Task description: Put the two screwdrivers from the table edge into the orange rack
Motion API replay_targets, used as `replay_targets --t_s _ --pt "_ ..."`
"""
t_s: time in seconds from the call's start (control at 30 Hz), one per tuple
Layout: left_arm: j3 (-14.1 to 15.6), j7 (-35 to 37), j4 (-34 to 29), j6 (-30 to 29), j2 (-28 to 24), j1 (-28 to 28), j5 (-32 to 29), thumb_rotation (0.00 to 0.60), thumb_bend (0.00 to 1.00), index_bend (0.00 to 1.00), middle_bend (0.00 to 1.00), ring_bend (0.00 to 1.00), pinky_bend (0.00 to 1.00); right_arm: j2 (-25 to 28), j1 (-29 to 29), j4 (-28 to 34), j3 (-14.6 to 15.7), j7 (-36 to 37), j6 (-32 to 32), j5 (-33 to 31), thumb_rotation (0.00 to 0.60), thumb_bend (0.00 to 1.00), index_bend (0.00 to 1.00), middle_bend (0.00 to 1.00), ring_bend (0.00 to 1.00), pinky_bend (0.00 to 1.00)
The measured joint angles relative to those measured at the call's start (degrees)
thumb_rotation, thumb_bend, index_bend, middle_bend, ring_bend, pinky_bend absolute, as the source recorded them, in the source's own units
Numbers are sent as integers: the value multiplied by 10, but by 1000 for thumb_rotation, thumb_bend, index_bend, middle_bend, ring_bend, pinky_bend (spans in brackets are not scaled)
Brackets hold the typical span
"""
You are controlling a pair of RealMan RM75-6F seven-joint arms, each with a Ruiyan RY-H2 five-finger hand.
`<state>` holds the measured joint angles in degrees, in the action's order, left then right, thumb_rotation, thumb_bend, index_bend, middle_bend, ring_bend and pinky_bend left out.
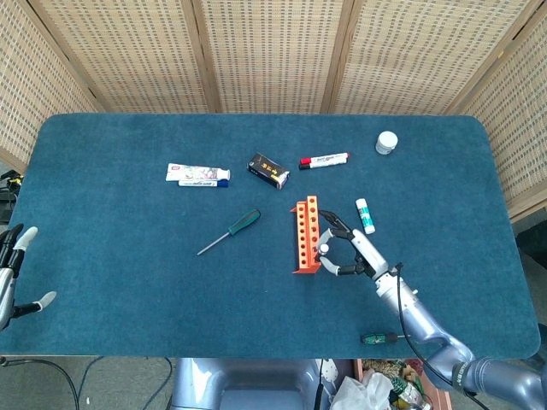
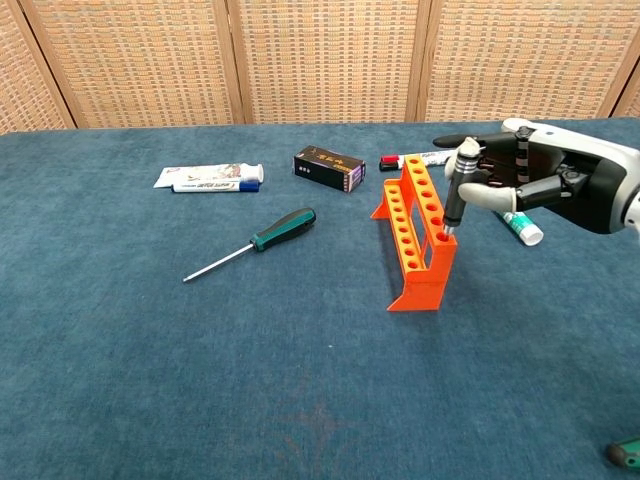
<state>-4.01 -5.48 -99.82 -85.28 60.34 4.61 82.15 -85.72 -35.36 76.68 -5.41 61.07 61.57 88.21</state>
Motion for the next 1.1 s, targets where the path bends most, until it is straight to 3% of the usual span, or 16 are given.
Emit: replay_targets --t_s 1.1 --pt "0 -2 2 6 2 3 -6 600 0 0 0 0 0 -8 -8 -1 -1 -7 -20 -15 600 442 611 38 0 0"
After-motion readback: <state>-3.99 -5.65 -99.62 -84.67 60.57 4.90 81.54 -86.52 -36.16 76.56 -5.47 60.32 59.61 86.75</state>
